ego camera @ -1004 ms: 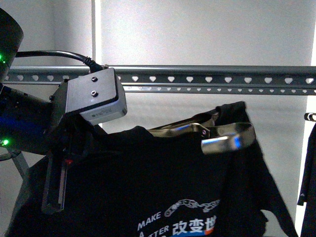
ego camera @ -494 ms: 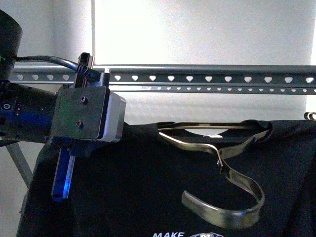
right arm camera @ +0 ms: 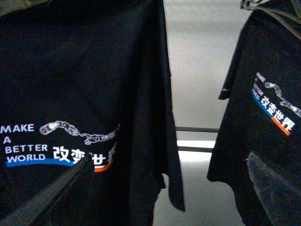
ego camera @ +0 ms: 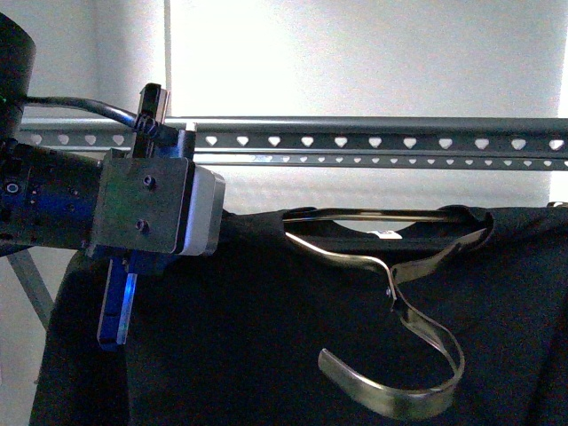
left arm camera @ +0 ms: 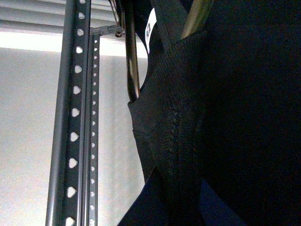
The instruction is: Hang clothes on hanger
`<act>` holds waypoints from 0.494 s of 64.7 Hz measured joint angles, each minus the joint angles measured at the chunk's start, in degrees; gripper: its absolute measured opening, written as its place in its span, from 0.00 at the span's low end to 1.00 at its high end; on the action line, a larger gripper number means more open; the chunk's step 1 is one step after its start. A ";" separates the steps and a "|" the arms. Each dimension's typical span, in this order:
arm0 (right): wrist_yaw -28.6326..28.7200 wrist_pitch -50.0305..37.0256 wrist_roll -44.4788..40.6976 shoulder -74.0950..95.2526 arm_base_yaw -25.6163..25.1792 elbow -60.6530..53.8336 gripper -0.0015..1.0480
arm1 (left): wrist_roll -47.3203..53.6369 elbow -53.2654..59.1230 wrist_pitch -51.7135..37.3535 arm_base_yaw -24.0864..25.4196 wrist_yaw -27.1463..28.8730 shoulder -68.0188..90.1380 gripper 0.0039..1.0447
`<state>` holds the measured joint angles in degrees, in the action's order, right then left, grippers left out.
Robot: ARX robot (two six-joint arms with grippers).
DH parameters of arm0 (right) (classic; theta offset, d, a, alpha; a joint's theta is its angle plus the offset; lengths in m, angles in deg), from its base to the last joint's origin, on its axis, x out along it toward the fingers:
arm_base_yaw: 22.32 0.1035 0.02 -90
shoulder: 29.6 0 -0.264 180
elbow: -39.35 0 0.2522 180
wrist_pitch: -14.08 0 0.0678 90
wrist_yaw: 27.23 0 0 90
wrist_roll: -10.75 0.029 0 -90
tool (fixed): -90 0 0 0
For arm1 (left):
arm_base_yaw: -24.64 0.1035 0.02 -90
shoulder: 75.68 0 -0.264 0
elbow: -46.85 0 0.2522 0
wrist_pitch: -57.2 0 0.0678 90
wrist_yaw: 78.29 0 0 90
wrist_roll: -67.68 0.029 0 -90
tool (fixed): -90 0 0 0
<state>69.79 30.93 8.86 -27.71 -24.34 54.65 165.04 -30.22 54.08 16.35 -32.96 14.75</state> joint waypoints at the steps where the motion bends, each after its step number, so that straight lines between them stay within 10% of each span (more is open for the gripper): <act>1: 3.02 1.46 -0.79 0.92 -1.03 0.68 0.93 | 0.00 0.00 0.00 0.00 -0.04 0.00 0.04; 9: 32.09 1.33 -10.16 18.05 -14.38 7.50 0.93 | 0.02 0.00 0.00 -0.04 -0.04 0.00 0.04; 14: 40.00 -5.44 -13.44 26.25 -19.56 10.93 0.93 | 0.02 0.00 0.00 -0.13 -0.17 0.00 0.04; 32: 42.82 -32.54 -49.13 51.30 -14.49 27.12 0.93 | 0.17 0.00 0.00 -0.02 -0.13 0.00 0.04</act>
<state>112.61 -1.61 -40.27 23.59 -38.83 81.77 165.22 -30.22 54.08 16.32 -33.09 14.75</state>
